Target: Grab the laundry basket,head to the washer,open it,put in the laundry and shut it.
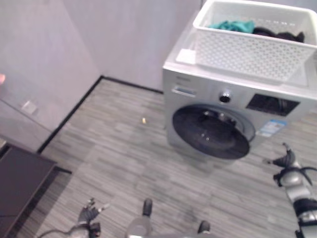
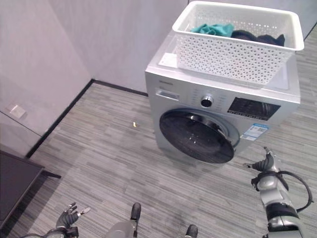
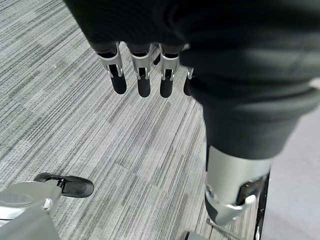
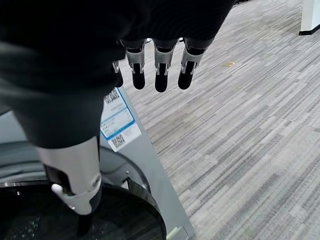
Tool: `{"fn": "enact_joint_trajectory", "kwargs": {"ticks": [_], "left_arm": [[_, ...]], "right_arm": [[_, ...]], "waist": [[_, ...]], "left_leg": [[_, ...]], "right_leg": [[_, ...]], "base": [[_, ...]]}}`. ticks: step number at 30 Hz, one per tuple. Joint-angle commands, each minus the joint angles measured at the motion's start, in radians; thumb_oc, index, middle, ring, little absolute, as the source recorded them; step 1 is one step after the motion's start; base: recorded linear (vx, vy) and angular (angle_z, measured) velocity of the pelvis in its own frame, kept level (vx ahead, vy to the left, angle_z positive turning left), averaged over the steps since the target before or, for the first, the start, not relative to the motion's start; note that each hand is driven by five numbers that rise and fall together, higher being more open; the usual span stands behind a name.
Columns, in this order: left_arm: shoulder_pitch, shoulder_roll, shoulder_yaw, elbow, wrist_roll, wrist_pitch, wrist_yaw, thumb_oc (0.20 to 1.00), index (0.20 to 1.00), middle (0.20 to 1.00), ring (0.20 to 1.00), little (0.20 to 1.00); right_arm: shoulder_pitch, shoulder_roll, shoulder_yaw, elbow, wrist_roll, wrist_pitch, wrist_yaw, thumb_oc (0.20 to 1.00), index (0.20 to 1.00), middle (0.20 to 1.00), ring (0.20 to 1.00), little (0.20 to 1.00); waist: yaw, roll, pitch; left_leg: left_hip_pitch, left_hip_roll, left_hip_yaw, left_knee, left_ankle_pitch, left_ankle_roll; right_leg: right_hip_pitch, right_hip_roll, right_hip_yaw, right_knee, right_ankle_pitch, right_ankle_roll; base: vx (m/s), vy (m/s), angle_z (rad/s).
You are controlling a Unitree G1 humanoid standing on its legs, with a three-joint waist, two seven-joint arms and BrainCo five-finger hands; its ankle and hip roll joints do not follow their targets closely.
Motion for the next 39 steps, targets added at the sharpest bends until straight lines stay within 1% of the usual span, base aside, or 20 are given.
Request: {"fn": "enact_joint_trajectory", "kwargs": {"ticks": [1, 3, 5, 6, 7, 10, 12, 16, 17, 20, 23, 24, 26, 29, 33, 34, 35, 36, 37, 39], "left_arm": [[-0.052, 0.053, -0.048, -0.022, -0.031, -0.055, 0.001, 1.0, 1.0, 1.0, 1.0, 1.0], [-0.056, 0.054, -0.051, -0.028, -0.036, -0.059, 0.004, 1.0, 1.0, 1.0, 1.0, 1.0], [-0.071, 0.061, -0.069, -0.048, -0.053, -0.068, 0.01, 1.0, 1.0, 1.0, 1.0, 1.0], [-0.071, 0.059, -0.067, -0.047, -0.053, -0.068, 0.01, 1.0, 1.0, 1.0, 1.0, 1.0], [-0.082, 0.062, -0.075, -0.051, -0.069, -0.074, 0.015, 1.0, 1.0, 1.0, 1.0, 1.0], [-0.089, 0.062, -0.08, -0.059, -0.078, -0.077, 0.019, 1.0, 1.0, 1.0, 1.0, 1.0], [-0.111, 0.065, -0.101, -0.075, -0.101, -0.09, 0.033, 1.0, 1.0, 1.0, 1.0, 1.0], [-0.128, 0.063, -0.105, -0.089, -0.116, -0.096, 0.041, 1.0, 1.0, 1.0, 1.0, 1.0], [-0.138, 0.06, -0.106, -0.087, -0.121, -0.099, 0.05, 1.0, 1.0, 1.0, 1.0, 1.0], [-0.146, 0.054, -0.099, -0.084, -0.122, -0.097, 0.056, 1.0, 1.0, 1.0, 1.0, 1.0], [-0.144, 0.051, -0.084, -0.086, -0.113, -0.094, 0.059, 1.0, 1.0, 1.0, 1.0, 1.0], [-0.144, 0.051, -0.084, -0.086, -0.113, -0.094, 0.059, 1.0, 1.0, 1.0, 1.0, 1.0], [-0.143, 0.051, -0.062, -0.088, -0.104, -0.089, 0.063, 1.0, 1.0, 1.0, 1.0, 1.0], [-0.145, 0.051, -0.043, -0.087, -0.073, -0.082, 0.068, 1.0, 1.0, 1.0, 1.0, 1.0], [-0.138, 0.075, -0.04, -0.138, 0.0, -0.088, 0.077, 1.0, 1.0, 1.0, 1.0, 1.0], [-0.133, 0.098, -0.047, -0.196, 0.045, -0.097, 0.077, 1.0, 1.0, 1.0, 1.0, 1.0], [-0.117, 0.147, -0.063, -0.316, 0.113, -0.107, 0.061, 1.0, 1.0, 1.0, 1.0, 1.0], [-0.103, 0.184, -0.07, -0.397, 0.146, -0.112, 0.045, 1.0, 1.0, 1.0, 1.0, 1.0], [-0.101, 0.185, -0.069, -0.399, 0.147, -0.11, 0.044, 1.0, 1.0, 1.0, 1.0, 1.0], [-0.068, 0.259, -0.063, -0.556, 0.209, -0.111, 0.012, 1.0, 1.0, 1.0, 1.0, 1.0]], "right_arm": [[-0.137, -0.075, 0.084, 0.07, 0.023, -0.025, -0.029, 1.0, 1.0, 1.0, 1.0, 1.0], [-0.175, -0.07, 0.107, 0.099, 0.037, -0.029, -0.028, 1.0, 1.0, 1.0, 1.0, 1.0], [-0.268, -0.058, 0.164, 0.166, 0.065, -0.033, -0.024, 1.0, 1.0, 1.0, 1.0, 1.0], [-0.274, -0.058, 0.168, 0.171, 0.066, -0.034, -0.024, 1.0, 1.0, 1.0, 1.0, 1.0], [-0.327, -0.044, 0.197, 0.2, 0.085, -0.035, -0.021, 1.0, 1.0, 1.0, 1.0, 1.0], [-0.373, -0.029, 0.219, 0.227, 0.103, -0.036, -0.021, 1.0, 1.0, 1.0, 1.0, 1.0], [-0.457, 0.003, 0.27, 0.273, 0.128, -0.041, -0.026, 1.0, 1.0, 1.0, 1.0, 1.0], [-0.49, 0.022, 0.287, 0.313, 0.14, -0.043, -0.026, 1.0, 1.0, 1.0, 1.0, 1.0], [-0.489, 0.047, 0.294, 0.306, 0.151, -0.046, -0.028, 1.0, 1.0, 1.0, 1.0, 1.0], [-0.437, 0.108, 0.306, 0.255, 0.158, -0.056, -0.018, 1.0, 1.0, 1.0, 1.0, 1.0], [-0.349, 0.184, 0.317, 0.131, 0.163, -0.07, -0.002, 1.0, 1.0, 1.0, 1.0, 1.0], [-0.349, 0.184, 0.317, 0.131, 0.163, -0.07, -0.002, 1.0, 1.0, 1.0, 1.0, 1.0], [-0.262, 0.264, 0.326, 0.003, 0.187, -0.091, 0.02, 1.0, 1.0, 1.0, 1.0, 1.0], [-0.177, 0.347, 0.358, -0.124, 0.217, -0.107, 0.07, 1.0, 1.0, 1.0, 1.0, 1.0], [-0.098, 0.388, 0.391, -0.237, 0.24, -0.125, 0.122, 1.0, 1.0, 1.0, 1.0, 1.0], [-0.075, 0.402, 0.401, -0.271, 0.261, -0.134, 0.135, 1.0, 1.0, 1.0, 1.0, 1.0], [-0.041, 0.423, 0.409, -0.297, 0.304, -0.147, 0.162, 1.0, 1.0, 1.0, 1.0, 1.0], [-0.025, 0.436, 0.415, -0.305, 0.329, -0.149, 0.181, 1.0, 1.0, 1.0, 1.0, 1.0], [-0.024, 0.436, 0.415, -0.306, 0.329, -0.149, 0.181, 1.0, 1.0, 1.0, 1.0, 1.0], [0.01, 0.453, 0.431, -0.317, 0.339, -0.146, 0.215, 1.0, 1.0, 1.0, 1.0, 1.0]], "waist": [[0.035, -0.01, 0.01], [0.038, -0.004, 0.018], [0.051, 0.017, 0.038], [0.049, 0.017, 0.037], [0.055, 0.03, 0.045], [0.06, 0.038, 0.049], [0.072, 0.057, 0.074], [0.079, 0.064, 0.089], [0.08, 0.065, 0.093], [0.077, 0.06, 0.09], [0.066, 0.046, 0.088], [0.066, 0.046, 0.088], [0.056, 0.028, 0.089], [0.049, 0.007, 0.085], [0.047, -0.01, 0.077], [0.048, -0.013, 0.079], [0.049, -0.018, 0.074], [0.05, -0.018, 0.072], [0.05, -0.019, 0.069], [0.054, -0.017, 0.066]], "left_leg": [[-0.019, -0.014, -0.003, 0.038, -0.088, 0.057], [-0.027, -0.017, -0.003, 0.041, -0.087, 0.058], [-0.05, -0.027, -0.002, 0.041, -0.078, 0.06], [-0.052, -0.027, -0.001, 0.041, -0.078, 0.06], [-0.067, -0.032, 0.002, 0.039, -0.07, 0.06], [-0.081, -0.036, 0.005, 0.037, -0.064, 0.06], [-0.12, -0.044, -0.002, 0.043, -0.05, 0.059], [-0.143, -0.047, -0.004, 0.043, -0.04, 0.057], [-0.151, -0.047, -0.004, 0.038, -0.032, 0.056], [-0.156, -0.046, -0.007, 0.03, -0.027, 0.055], [-0.151, -0.044, -0.008, 0.026, -0.03, 0.057], [-0.151, -0.044, -0.008, 0.026, -0.03, 0.057], [-0.141, -0.04, -0.005, 0.026, -0.036, 0.06], [-0.124, -0.035, 0.004, 0.025, -0.046, 0.062], [-0.106, -0.03, 0.011, 0.027, -0.054, 0.061], [-0.097, -0.027, 0.013, 0.029, -0.059, 0.059], [-0.093, -0.025, 0.016, 0.037, -0.065, 0.058], [-0.084, -0.021, 0.019, 0.04, -0.072, 0.057], [-0.089, -0.022, 0.019, 0.041, -0.07, 0.057], [-0.07, -0.015, 0.024, 0.045, -0.081, 0.054]], "right_leg": [[-0.04, -0.056, 0.056, 0.035, -0.051, -0.004], [-0.053, -0.059, 0.061, 0.04, -0.048, -0.003], [-0.085, -0.069, 0.072, 0.044, -0.037, 0.0], [-0.089, -0.069, 0.074, 0.045, -0.037, 0.0], [-0.11, -0.076, 0.077, 0.048, -0.032, 0.001], [-0.131, -0.079, 0.085, 0.056, -0.029, 0.0], [-0.17, -0.083, 0.091, 0.071, -0.027, -0.005], [-0.194, -0.085, 0.091, 0.077, -0.024, -0.006], [-0.2, -0.084, 0.089, 0.076, -0.023, -0.008], [-0.202, -0.08, 0.086, 0.078, -0.027, -0.012], [-0.2, -0.077, 0.084, 0.082, -0.033, -0.015], [-0.2, -0.077, 0.084, 0.082, -0.033, -0.015], [-0.198, -0.074, 0.09, 0.089, -0.036, -0.017], [-0.193, -0.075, 0.093, 0.089, -0.037, -0.016], [-0.177, -0.075, 0.09, 0.084, -0.038, -0.016], [-0.167, -0.074, 0.091, 0.086, -0.043, -0.016], [-0.16, -0.073, 0.093, 0.081, -0.042, -0.014], [-0.151, -0.072, 0.093, 0.082, -0.047, -0.013], [-0.154, -0.073, 0.093, 0.08, -0.043, -0.013], [-0.134, -0.07, 0.092, 0.08, -0.053, -0.012]], "base": [[-0.06, 0.033, -0.08], [-0.05, 0.023, -0.08], [-0.08, 0.039, 0.03], [-0.09, 0.057, -0.08], [-0.05, 0.045, -0.11], [-0.02, 0.017, -0.03], [-0.08, 0.026, 0.02], [-0.05, 0.001, 0.07], [-0.01, -0.004, 0.09], [0.0, -0.004, 0.02], [0.0, 0.0, 0.0], [0.0, 0.0, 0.0], [0.01, -0.027, -0.04], [0.01, -0.014, -0.1], [0.01, -0.008, -0.08], [0.0, 0.0, 0.0], [0.0, 0.0, 0.0], [0.0, 0.0, 0.0], [0.0, 0.0, 0.0], [0.0, 0.0, 0.0]]}}
